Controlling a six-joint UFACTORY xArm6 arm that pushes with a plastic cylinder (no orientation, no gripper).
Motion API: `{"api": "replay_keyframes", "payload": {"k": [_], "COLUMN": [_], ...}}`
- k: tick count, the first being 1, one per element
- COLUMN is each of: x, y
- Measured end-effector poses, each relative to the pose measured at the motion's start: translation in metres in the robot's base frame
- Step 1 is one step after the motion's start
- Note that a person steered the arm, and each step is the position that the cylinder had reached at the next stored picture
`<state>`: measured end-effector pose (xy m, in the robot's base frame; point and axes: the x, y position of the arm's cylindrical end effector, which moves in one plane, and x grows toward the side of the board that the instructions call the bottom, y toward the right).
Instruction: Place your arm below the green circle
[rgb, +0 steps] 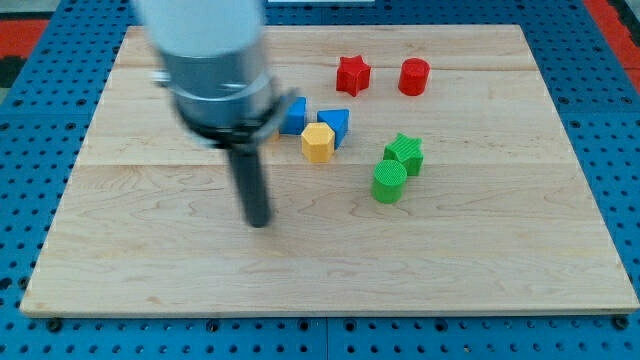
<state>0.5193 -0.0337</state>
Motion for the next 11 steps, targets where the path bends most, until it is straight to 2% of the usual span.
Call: {"api": "replay_keyframes", "payload": {"k": [1, 3, 8, 10, 11], "x": [-0.014, -0.014, -0.002, -0.005, -0.019], "y": [0.057, 0.058, 0.106, 0.161, 0.129]}}
